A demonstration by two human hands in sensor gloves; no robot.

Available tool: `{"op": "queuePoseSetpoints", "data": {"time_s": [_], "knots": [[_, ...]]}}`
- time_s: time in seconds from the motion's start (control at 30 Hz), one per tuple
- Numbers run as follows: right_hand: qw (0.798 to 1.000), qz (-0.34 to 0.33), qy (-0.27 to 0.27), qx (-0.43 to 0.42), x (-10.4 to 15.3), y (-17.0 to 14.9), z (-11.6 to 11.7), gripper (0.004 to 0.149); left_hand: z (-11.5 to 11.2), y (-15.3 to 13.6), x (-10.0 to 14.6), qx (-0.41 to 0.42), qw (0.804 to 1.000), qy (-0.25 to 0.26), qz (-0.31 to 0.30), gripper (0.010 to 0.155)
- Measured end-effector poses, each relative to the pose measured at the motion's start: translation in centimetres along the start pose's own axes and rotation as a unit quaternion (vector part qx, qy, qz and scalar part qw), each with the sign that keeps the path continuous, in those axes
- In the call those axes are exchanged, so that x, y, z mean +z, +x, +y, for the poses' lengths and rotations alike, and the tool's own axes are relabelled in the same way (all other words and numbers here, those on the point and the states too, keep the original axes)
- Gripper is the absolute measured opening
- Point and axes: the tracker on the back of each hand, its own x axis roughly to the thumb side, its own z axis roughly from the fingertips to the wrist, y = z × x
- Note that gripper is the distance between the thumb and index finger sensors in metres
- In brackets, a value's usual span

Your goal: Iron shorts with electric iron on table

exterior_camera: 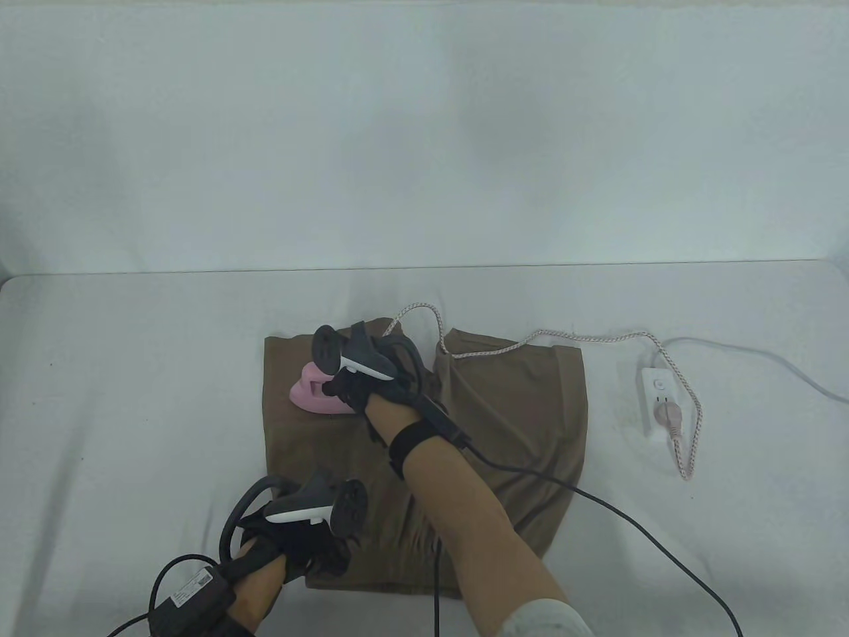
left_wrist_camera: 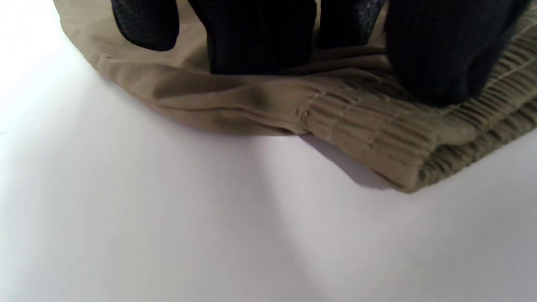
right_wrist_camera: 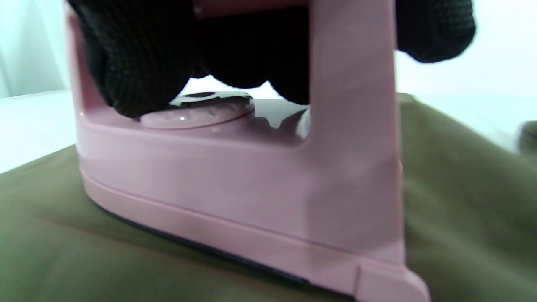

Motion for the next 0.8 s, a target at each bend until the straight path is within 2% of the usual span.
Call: {"op": "queuePoseSetpoints", "data": {"time_s": [0.3,0.47,0.6,0.8], "knots": [[0.998,0.055,-0.001,0.015,1.9,-6.3,-0.7,0.056,0.0,0.0,0.0,0.0,1.0,0.0,-0.002,0.075],[0.997,0.078,-0.006,0.01,2.5,-8.4,-0.8,0.056,0.0,-0.1,-0.1,0.006,1.0,0.0,-0.004,0.075],[0.997,0.079,-0.017,0.009,2.7,-8.3,-0.7,0.056,0.0,-0.2,-0.1,0.011,1.0,0.001,-0.006,0.073],[0.998,0.063,-0.015,0.009,2.0,-6.2,-0.5,0.056,0.1,-0.2,-0.2,0.011,1.0,-0.003,-0.01,0.072]]}}
